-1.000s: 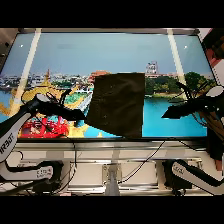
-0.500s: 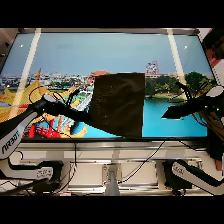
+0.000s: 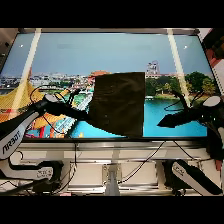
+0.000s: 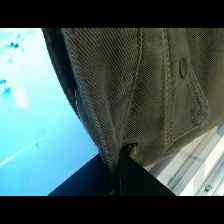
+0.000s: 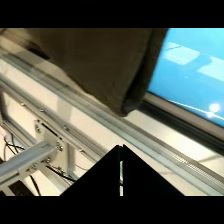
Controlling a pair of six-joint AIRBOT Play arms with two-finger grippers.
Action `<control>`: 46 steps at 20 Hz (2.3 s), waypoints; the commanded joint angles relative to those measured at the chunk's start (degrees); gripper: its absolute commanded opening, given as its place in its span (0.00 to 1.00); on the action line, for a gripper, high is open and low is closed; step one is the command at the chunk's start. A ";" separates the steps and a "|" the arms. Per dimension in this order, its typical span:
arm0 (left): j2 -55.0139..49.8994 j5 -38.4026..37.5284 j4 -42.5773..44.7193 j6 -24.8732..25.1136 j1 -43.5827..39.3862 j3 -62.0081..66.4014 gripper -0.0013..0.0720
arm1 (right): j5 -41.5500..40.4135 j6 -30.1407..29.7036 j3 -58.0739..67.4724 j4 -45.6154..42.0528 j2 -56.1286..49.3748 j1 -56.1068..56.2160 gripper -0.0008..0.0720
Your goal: Fold the clothes and pants, and hang the long-sleeved shirts on hangers.
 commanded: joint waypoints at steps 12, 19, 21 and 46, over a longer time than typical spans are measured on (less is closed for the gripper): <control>-0.02 0.15 -7.41 1.07 -0.04 0.04 0.08 | -18.73 14.88 -16.37 8.44 -6.23 -0.02 0.74; -0.02 0.15 -7.41 1.07 -0.04 0.04 0.08 | -21.16 11.54 -16.37 16.46 -17.07 0.11 0.79; -0.02 0.15 -7.41 1.07 -0.04 0.04 0.08 | -22.53 11.34 -16.17 18.27 -17.05 1.38 0.79; 36.79 -11.06 2.78 -23.56 5.66 0.00 0.08 | -9.94 9.51 -1.27 19.98 14.53 10.23 0.03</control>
